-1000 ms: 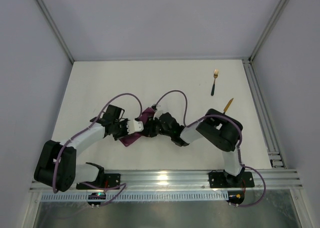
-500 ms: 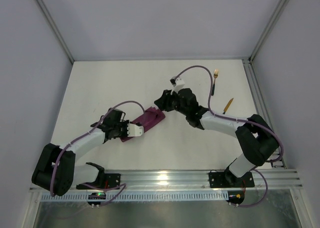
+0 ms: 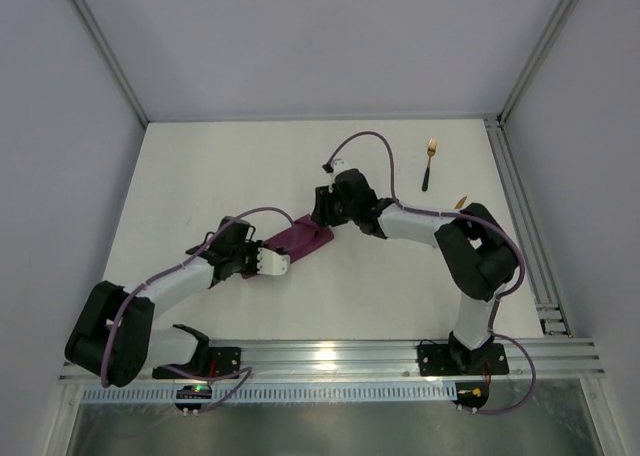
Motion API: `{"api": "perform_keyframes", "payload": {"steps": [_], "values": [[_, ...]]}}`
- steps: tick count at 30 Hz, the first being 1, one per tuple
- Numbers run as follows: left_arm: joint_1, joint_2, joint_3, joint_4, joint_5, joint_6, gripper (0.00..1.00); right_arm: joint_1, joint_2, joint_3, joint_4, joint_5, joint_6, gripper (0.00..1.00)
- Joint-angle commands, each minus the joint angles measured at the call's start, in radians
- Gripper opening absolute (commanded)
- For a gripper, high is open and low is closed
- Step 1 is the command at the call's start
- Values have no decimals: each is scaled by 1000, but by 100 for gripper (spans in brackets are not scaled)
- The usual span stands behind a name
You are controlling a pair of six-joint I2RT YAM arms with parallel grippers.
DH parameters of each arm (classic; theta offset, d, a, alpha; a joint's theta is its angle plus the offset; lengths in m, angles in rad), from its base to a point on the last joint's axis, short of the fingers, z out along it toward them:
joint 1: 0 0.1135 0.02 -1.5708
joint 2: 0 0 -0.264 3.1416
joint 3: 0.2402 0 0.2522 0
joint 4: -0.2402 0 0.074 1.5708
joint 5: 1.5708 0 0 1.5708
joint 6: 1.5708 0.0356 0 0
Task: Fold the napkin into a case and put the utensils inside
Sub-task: Smooth out the smaller rectangle-folded napkin at the center of the board.
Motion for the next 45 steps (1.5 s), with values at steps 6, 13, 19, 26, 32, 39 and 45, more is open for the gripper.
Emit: {"api": "perform_keyframes", "payload": {"steps": [6,13,19,26,32,39,45], "values": [[-2,48,-13,-60,15,-38,28,36,-17,-71,73,-42,51,43],[-2,58,-3,-58,11,-63,28,46,7,-97,73,-27,72,9],[-2,81,18,-66,8,-95,28,62,-77,-212,105,18,92,4],[-2,68,47,-156,57,-89,31,115,-71,-260,116,64,140,4],[-2,-18,138,-381,147,-43,34,118,-57,-290,147,85,189,4],[-2,-51,199,-523,198,-7,36,124,-77,-292,136,87,189,4],[-2,-98,302,-658,296,-35,36,124,-91,-280,127,88,192,4]]}}
